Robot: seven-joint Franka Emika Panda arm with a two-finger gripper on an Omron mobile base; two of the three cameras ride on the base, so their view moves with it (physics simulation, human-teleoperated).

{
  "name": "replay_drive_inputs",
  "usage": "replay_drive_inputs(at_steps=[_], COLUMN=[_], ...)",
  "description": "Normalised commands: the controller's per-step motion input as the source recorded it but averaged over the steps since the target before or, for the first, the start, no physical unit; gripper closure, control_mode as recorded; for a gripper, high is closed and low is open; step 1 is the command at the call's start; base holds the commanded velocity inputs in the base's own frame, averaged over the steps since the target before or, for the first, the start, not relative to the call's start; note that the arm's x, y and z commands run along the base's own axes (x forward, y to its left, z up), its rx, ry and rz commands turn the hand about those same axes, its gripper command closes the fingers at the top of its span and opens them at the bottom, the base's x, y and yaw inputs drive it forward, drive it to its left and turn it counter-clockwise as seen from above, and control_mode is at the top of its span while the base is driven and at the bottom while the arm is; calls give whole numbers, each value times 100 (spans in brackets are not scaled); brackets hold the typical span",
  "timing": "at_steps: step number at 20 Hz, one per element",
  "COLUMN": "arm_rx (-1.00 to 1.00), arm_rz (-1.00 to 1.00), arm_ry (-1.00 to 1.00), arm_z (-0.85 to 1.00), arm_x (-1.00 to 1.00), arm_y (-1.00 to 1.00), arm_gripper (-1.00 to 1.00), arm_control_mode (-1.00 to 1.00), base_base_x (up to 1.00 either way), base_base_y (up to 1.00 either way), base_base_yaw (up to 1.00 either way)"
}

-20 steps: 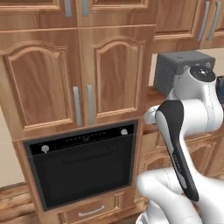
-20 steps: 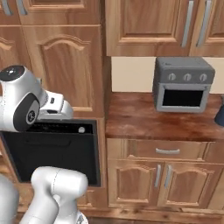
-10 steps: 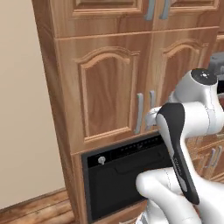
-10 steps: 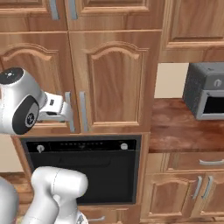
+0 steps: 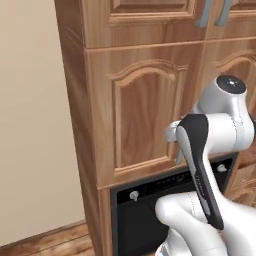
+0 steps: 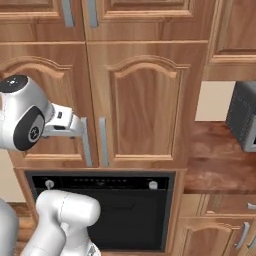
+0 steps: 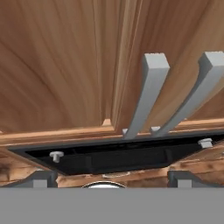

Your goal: Navigate to the oven.

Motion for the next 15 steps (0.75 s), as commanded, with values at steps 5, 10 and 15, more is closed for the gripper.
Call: replay_drive_inputs(at_steps=[5,10,15], arm_rx=[0,0,0], arm_rz=[0,0,0], arm_ry=[0,0,0], arm_z=[0,0,0], arm_x=[0,0,0], arm_y=[0,0,0], arm_gripper=[-100,-100,-100], arm_control_mode=[100,100,100], base_base_x=[89,100,100], base_base_y=[-62,-37,-18], base_base_yaw=[36,24,15])
